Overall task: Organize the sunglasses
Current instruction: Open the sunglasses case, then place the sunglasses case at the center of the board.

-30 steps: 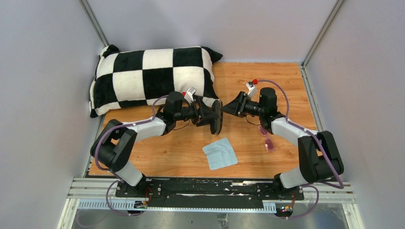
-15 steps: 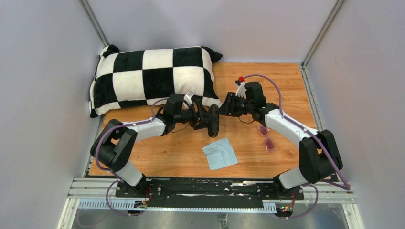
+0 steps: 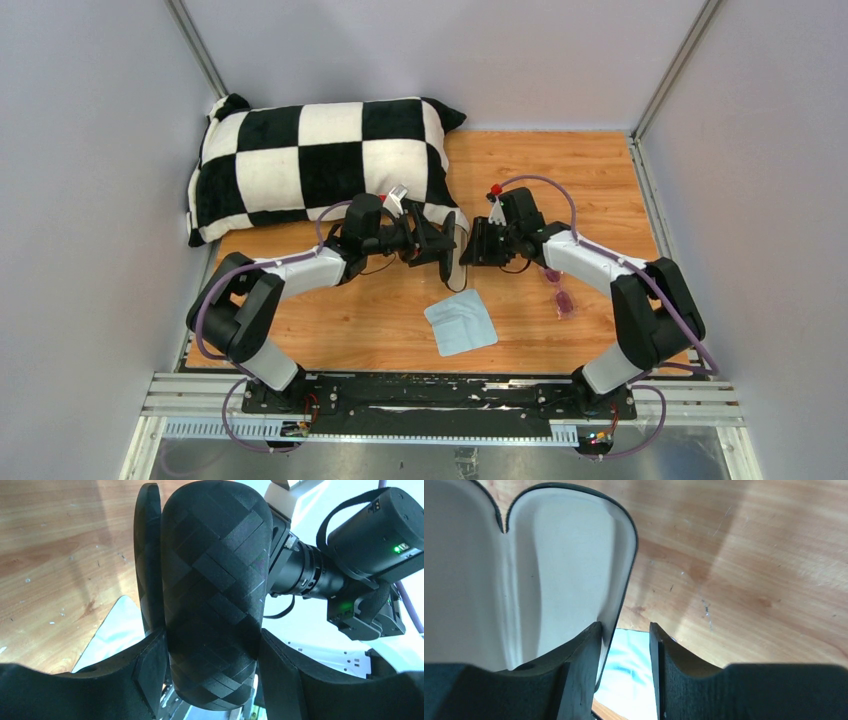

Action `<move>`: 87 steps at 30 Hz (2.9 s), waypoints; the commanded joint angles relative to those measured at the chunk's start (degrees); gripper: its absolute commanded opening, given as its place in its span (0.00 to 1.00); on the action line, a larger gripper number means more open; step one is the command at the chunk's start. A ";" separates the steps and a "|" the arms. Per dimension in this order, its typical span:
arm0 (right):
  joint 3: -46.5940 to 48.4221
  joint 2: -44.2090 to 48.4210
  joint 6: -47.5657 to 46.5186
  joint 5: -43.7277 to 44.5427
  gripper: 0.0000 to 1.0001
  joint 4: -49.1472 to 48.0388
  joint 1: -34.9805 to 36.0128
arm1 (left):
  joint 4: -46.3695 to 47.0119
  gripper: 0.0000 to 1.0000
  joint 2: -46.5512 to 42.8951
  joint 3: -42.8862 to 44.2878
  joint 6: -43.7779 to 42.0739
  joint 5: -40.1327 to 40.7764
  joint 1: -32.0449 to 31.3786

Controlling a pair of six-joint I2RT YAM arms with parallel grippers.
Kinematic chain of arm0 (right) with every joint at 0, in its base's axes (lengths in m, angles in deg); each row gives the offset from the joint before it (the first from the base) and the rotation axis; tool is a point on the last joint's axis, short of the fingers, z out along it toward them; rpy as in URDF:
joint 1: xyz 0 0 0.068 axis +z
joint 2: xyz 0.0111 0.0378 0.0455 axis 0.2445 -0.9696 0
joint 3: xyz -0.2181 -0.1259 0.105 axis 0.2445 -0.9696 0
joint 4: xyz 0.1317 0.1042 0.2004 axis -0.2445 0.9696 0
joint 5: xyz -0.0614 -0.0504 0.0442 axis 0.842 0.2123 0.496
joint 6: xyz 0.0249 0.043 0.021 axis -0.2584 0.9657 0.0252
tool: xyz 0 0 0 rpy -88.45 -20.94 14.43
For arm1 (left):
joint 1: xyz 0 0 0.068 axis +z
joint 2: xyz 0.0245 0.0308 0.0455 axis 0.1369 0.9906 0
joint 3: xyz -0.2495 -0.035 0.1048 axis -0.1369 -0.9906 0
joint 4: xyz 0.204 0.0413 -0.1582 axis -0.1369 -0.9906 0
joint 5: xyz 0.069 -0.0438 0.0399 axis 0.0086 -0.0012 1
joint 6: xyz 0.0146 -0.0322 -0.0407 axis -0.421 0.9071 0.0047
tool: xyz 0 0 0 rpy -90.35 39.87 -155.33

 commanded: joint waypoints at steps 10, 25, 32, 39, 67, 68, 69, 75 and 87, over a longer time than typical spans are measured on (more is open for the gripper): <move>-5.74 1.16 4.01 -5.11 0.36 -4.56 0.81 | 8.33 0.00 -0.63 0.47 -2.65 -1.75 0.22; -7.56 4.77 8.33 0.96 0.00 -3.32 0.82 | 8.32 0.68 1.51 -1.93 -6.58 -2.00 0.19; -7.44 6.36 11.23 11.55 0.00 2.86 -0.93 | 6.63 0.99 -0.36 -3.93 -8.09 -1.80 0.22; -11.12 9.19 14.87 16.87 0.00 3.50 -4.63 | -6.92 1.00 -9.31 -2.95 -15.44 1.87 0.22; -5.85 -1.56 24.76 24.13 0.20 -0.17 -11.18 | -35.07 1.00 -32.81 -9.20 -23.94 18.45 0.22; -5.97 -0.35 24.05 23.17 0.26 -0.35 -11.18 | -35.74 1.00 -33.16 -9.19 -24.15 18.91 0.22; -6.08 0.92 23.02 21.94 0.34 -0.64 -11.18 | -36.19 1.00 -33.56 -9.26 -24.27 19.18 0.22; -5.13 10.63 13.39 13.25 0.64 0.95 -11.27 | -42.85 1.00 -37.92 -8.86 -25.39 17.82 -0.22; -23.83 41.18 7.29 17.31 0.66 13.79 2.20 | -52.93 1.00 -43.81 -12.02 -24.80 29.04 -6.59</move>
